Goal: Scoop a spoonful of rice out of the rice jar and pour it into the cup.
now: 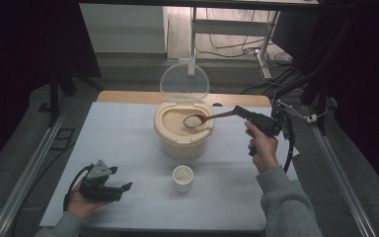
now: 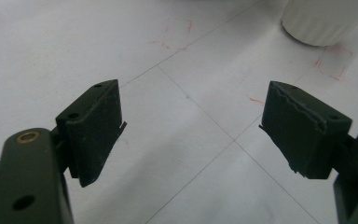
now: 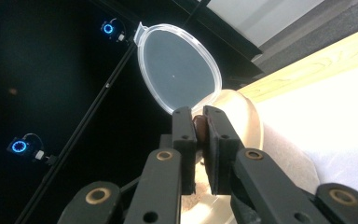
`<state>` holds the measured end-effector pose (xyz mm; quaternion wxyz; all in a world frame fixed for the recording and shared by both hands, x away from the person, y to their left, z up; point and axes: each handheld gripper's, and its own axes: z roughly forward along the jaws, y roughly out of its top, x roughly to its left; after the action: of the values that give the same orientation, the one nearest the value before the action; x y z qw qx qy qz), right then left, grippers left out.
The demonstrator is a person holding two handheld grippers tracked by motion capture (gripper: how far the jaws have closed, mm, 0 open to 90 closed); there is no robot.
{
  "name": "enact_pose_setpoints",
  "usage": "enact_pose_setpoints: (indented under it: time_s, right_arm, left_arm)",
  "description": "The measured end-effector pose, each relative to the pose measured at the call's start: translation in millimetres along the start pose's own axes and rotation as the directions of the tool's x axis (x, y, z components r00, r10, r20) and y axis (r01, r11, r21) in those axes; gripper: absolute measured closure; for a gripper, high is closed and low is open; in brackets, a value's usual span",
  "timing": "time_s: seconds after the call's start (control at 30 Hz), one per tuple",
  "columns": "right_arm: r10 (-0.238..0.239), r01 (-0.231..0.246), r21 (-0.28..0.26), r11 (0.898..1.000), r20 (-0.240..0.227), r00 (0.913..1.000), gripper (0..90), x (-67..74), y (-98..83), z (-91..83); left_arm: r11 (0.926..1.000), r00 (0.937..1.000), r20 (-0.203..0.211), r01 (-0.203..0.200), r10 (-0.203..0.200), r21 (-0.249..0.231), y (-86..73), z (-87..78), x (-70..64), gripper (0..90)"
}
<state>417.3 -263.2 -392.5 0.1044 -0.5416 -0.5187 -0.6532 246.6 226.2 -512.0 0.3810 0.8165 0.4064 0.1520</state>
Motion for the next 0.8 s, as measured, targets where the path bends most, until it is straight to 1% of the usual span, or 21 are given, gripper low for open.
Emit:
enact_pose_setpoints:
  time_s: [0.2,0.43,0.53,0.8]
  right_arm:
    - [-0.002,0.002,0.016,1.0,-0.012,0.9999,83.8,1.7,-1.0,-5.5]
    - [0.012,-0.011,0.041,0.999,-0.033,0.9994,83.8,2.7,-6.0,-10.0]
    - [0.017,-0.014,0.059,0.998,-0.043,0.9989,83.7,3.0,-8.6,-12.6]
    - [0.007,-0.001,0.107,0.994,-0.06,0.9982,83.7,3.0,-17.7,-21.0]
  left_arm:
    - [1.0,1.0,-0.001,-0.001,0.001,0.002,0.0,0.6,0.1,20.1]
    - [1.0,1.0,0.0,-0.001,0.001,0.004,0.0,1.1,0.2,20.0]
    - [1.0,1.0,0.0,0.0,0.0,0.003,-0.1,1.0,0.5,20.0]
    - [1.0,1.0,0.0,0.003,-0.003,0.005,-0.2,1.3,0.6,20.0]
